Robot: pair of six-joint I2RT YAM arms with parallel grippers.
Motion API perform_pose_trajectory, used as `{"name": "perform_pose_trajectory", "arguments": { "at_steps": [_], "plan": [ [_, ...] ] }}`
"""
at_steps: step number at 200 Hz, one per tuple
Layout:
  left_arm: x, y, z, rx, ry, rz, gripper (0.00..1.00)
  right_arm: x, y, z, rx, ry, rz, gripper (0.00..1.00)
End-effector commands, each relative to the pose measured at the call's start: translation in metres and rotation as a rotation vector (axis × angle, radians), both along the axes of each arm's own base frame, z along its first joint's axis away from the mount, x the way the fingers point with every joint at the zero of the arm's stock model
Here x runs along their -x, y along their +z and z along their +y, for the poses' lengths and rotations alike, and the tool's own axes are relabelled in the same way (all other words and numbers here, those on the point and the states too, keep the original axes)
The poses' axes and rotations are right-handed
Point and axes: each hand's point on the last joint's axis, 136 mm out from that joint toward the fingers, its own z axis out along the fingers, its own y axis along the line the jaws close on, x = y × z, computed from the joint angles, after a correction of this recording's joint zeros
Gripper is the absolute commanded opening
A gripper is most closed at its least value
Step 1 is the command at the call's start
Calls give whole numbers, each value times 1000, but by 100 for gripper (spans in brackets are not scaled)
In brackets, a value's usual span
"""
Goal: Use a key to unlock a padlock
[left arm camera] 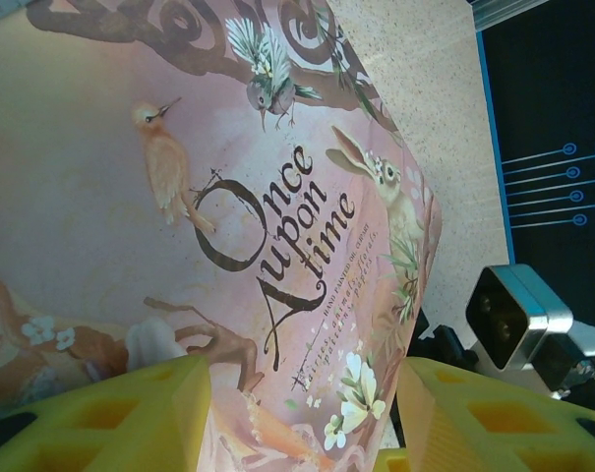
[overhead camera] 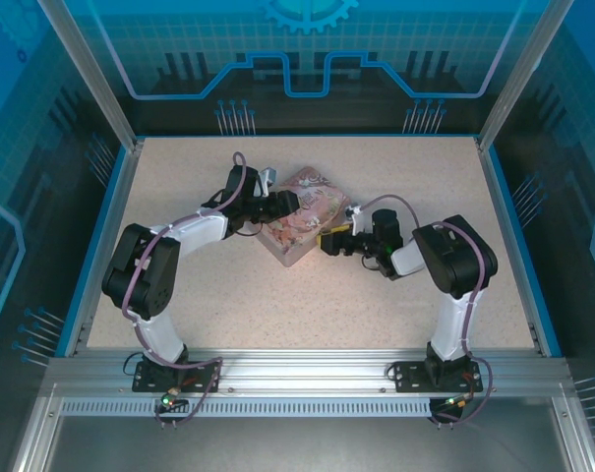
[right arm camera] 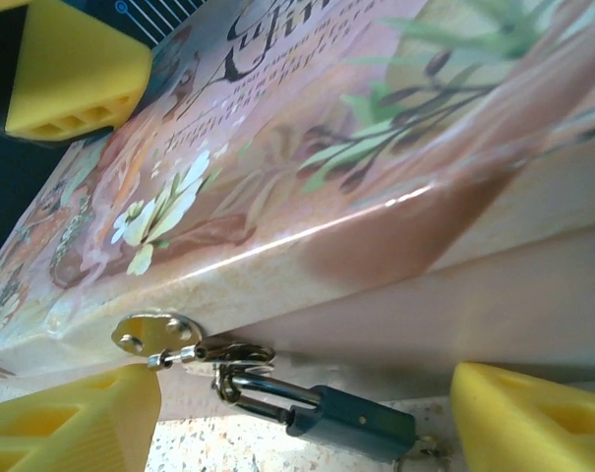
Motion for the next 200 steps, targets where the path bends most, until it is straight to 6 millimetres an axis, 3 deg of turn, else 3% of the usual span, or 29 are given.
{"name": "perform_pose_trajectory", "arguments": {
  "at_steps": [1,88,200],
  "plan": [
    [18,-49,20,-100,33,161,55,14,-10,12,15,61,26,73],
    [18,-49,21,-99,36,159,55,33,-16,4,73,77,47,50],
    [19,-50,22,-104,37,161,55,26,-13,-3,106,26,41,12]
  ]
}}
